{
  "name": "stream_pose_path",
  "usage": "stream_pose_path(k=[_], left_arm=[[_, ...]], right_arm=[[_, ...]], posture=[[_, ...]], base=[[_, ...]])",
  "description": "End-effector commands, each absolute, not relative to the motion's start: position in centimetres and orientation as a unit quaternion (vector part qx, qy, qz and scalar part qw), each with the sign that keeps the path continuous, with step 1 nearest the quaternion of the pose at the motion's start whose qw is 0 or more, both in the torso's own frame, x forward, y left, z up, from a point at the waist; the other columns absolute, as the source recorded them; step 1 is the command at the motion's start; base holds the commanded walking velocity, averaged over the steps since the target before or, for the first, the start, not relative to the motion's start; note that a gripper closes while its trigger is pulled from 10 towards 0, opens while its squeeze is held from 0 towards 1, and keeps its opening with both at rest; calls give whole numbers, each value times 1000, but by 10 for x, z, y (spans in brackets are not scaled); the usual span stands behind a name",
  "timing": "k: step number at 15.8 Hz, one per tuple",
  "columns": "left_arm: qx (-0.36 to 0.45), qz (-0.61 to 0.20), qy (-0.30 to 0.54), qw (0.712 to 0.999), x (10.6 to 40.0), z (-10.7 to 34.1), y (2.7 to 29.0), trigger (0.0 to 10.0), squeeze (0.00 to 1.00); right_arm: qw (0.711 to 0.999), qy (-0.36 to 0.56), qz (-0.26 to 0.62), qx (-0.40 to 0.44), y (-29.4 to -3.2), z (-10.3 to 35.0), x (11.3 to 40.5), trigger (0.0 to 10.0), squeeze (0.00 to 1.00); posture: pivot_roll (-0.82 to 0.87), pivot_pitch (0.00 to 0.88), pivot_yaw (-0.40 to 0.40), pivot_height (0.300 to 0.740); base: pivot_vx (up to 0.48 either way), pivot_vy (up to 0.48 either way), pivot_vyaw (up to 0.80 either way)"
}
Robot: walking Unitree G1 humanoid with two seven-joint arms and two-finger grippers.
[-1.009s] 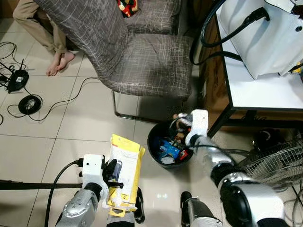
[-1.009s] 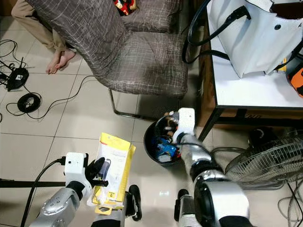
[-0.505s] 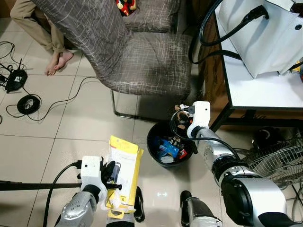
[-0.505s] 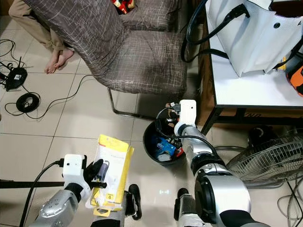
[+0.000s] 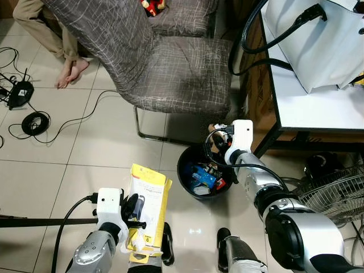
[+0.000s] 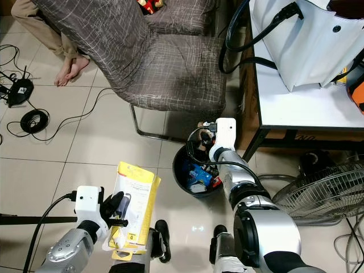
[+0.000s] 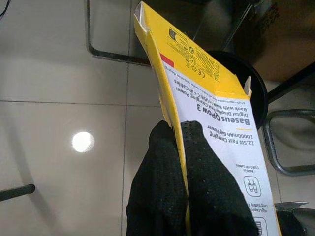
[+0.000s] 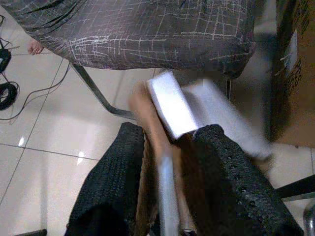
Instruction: Picking trash to rubbish bin
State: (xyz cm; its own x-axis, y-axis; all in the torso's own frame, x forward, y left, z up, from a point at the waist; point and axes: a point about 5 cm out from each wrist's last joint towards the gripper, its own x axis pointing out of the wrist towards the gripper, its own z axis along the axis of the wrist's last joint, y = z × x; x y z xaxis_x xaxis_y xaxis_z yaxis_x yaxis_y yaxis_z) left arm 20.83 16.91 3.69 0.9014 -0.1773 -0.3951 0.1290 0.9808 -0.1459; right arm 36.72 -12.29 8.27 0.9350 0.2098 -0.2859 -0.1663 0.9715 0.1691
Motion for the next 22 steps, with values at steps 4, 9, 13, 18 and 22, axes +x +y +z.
stream_pose_path(k=[4,9,13,18,22], left_arm=[[-50,-69,214,973,203,34,177,10000,0],[-50,-70,216,973,202,33,176,10000,0],[-52,-77,220,971,204,31,173,10000,0],[-57,-108,227,966,219,25,159,10000,0],[-65,-125,228,963,232,20,148,10000,0]], right_arm=[[978,167,99,77,-121,75,363,10000,1000],[977,170,100,75,-122,74,362,10000,1000],[978,180,94,51,-124,70,360,10000,1000],[976,193,97,38,-133,52,347,10000,0],[973,198,99,62,-148,45,339,10000,0]], posture=[[116,332,96,740],[115,333,94,740],[104,328,89,740],[21,314,74,740],[-43,296,53,740]], base=[[0,0,0],[0,0,0],[0,0,0],[0,0,0],[0,0,0]])
